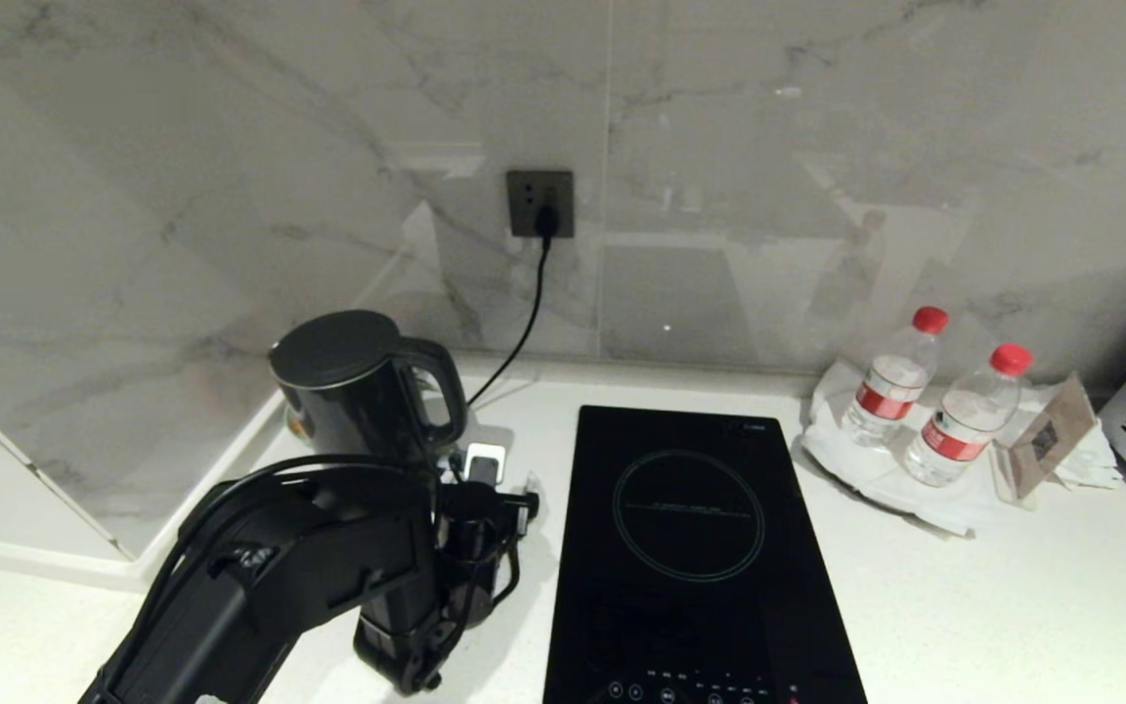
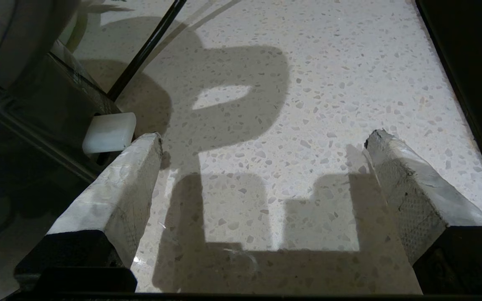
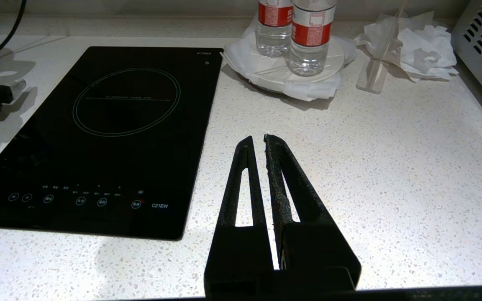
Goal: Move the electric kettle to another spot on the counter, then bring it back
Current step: Finish boiling water, then pick up the kettle
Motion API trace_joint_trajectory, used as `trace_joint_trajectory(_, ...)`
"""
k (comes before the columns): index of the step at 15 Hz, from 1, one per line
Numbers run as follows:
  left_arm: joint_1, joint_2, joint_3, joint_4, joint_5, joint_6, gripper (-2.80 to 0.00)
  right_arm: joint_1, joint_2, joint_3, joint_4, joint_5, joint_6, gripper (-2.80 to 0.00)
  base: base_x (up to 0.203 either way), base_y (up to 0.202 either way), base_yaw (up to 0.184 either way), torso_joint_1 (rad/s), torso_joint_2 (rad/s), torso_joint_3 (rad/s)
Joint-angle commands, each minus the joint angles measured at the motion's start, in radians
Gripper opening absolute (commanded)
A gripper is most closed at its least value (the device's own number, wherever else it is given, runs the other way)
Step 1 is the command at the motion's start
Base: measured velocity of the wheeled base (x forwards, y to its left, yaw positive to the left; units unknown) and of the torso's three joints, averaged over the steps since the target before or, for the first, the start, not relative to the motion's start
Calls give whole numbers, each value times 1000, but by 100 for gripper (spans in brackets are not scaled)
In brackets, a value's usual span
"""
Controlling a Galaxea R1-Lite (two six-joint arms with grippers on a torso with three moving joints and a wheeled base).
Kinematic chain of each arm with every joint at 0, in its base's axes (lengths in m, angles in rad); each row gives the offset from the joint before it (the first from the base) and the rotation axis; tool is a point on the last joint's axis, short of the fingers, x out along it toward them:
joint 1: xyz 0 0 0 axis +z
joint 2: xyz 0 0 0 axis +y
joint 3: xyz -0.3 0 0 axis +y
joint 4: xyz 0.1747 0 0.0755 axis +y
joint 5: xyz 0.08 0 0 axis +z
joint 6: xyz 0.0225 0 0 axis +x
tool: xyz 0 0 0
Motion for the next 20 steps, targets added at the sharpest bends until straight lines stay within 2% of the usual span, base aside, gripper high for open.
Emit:
trace_joint_trajectory(1, 2, -4, 0, -9, 5, 1, 0, 0, 0, 0, 0, 0, 0, -280, 0, 0, 0, 0, 0, 0)
trace_joint_trajectory(7, -2, 4, 27, -20, 5, -2, 0, 0, 1, 0, 0, 0, -1, -280, 0, 0, 0, 0, 0, 0)
trace_joint_trajectory(11, -25, -9, 106, -20, 6, -6, 0, 0, 0, 0, 0, 0, 0, -280, 0, 0, 0, 0, 0, 0)
trace_joint_trajectory(20, -49, -160, 251, -20, 7, -62, 0, 0, 2, 0, 0, 0, 0, -280, 0, 0, 0, 0, 0, 0)
